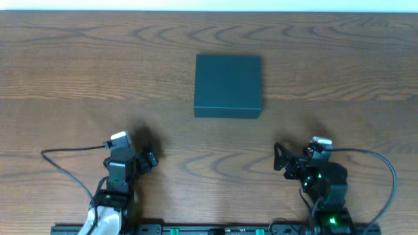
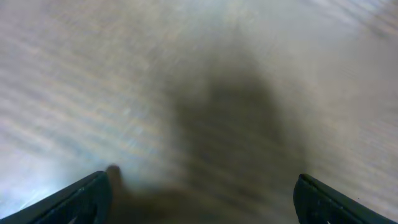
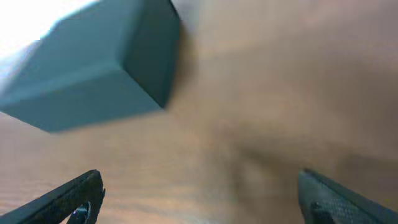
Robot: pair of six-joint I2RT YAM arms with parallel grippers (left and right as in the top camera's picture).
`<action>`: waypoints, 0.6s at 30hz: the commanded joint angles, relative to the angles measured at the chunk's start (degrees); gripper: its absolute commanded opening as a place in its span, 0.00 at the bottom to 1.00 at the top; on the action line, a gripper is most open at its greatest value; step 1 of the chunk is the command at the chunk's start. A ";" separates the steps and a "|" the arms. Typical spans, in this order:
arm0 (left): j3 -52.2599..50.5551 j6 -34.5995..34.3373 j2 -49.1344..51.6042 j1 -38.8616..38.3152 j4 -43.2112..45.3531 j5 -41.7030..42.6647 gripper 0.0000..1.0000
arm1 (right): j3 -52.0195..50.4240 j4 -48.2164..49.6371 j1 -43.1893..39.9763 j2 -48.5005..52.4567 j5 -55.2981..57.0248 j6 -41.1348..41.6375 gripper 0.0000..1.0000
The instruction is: Pack container
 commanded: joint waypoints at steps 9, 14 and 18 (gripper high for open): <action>-3.10 -1.97 -31.80 0.17 -12.96 1.75 0.96 | -0.09 -0.22 1.09 -20.22 0.28 0.68 0.99; -3.10 -1.97 -41.66 0.17 -12.98 1.75 0.95 | -0.09 -0.17 1.51 -23.39 0.31 0.70 0.99; -3.10 -1.97 -47.28 0.17 -12.98 1.75 0.95 | -0.09 -0.20 2.43 -23.39 0.31 0.68 0.99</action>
